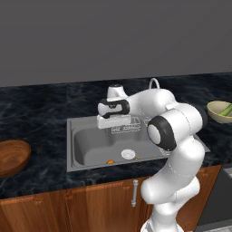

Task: Pick the oranges from the sink and place them in one bowl. Place the cucumber in the other bowl. Then turn off the sink faucet.

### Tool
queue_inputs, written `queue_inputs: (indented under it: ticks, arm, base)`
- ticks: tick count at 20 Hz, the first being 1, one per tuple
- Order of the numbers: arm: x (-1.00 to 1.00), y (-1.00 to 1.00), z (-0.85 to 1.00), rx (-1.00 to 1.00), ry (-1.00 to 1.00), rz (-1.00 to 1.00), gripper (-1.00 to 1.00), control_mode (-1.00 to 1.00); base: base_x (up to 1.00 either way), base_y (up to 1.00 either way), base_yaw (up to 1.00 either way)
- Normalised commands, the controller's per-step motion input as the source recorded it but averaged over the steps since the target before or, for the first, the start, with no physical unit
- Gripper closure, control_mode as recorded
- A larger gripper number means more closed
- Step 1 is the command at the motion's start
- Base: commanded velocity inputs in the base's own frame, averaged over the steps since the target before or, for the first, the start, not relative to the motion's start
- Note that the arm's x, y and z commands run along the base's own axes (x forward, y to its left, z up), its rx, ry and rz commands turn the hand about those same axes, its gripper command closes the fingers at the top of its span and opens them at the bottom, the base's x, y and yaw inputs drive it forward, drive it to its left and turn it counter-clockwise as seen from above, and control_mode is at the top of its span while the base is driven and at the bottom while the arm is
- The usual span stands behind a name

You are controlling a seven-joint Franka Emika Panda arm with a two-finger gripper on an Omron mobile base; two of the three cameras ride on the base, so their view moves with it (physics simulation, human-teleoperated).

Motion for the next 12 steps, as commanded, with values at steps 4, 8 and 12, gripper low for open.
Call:
queue_inputs:
  ticks: [4,8,12]
  arm:
    - [0.10,0.03,-0.21,0.00,0.00,0.00,-1.00,-1.00]
    - [0.09,0.00,-0.18,0.00,0.00,0.00,-1.00,-1.00]
    - [0.13,0.04,-0.16,0.00,0.00,0.00,-1.00,-1.00]
  base:
    - [0.00,0.00,0.00]
    - [0.00,0.00,0.00]
    - [0.00,0.00,0.00]
